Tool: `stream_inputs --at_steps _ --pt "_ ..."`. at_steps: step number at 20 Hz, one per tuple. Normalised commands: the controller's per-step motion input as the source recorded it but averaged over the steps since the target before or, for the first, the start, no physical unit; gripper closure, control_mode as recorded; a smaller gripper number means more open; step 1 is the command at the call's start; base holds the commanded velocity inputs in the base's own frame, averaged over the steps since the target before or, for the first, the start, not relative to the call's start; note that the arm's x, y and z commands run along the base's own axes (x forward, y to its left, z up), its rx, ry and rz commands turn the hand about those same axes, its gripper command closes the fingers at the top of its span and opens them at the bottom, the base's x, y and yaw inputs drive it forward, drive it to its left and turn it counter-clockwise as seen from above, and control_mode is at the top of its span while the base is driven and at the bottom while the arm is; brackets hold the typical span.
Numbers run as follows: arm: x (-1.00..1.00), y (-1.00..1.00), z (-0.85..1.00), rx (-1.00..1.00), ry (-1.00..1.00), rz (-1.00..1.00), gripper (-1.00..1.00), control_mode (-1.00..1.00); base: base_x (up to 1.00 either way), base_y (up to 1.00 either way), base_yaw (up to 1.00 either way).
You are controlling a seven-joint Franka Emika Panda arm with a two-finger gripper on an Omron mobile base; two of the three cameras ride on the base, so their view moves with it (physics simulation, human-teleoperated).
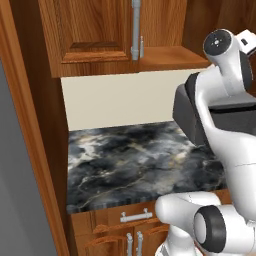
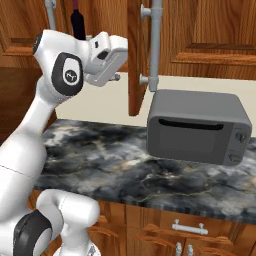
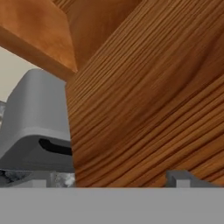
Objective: The dining table condiment station is running low on shaker. Refill the condiment station by opening the cabinet and taking the shaker from the cabinet and placing it on the dining table.
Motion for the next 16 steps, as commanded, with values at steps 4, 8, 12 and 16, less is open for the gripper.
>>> stream_inputs --at_steps 4,8,12,16 --pt "-0.01 -0.68 -0.01 0.05 0.00 0.00 -1.00 -1.00 0.00 0.00 0.00" --pt "0.00 -0.04 -0.01 0.00 0.00 0.00 -1.00 -1.00 0.00 0.00 0.00" --pt "-0.19 0.66 -0.03 0.00 -0.08 0.00 -1.00 -1.00 0.00 0.00 0.00" --pt "-0.16 1.00 -0.01 0.01 -0.27 0.00 -1.00 -1.00 0.00 0.00 0.00"
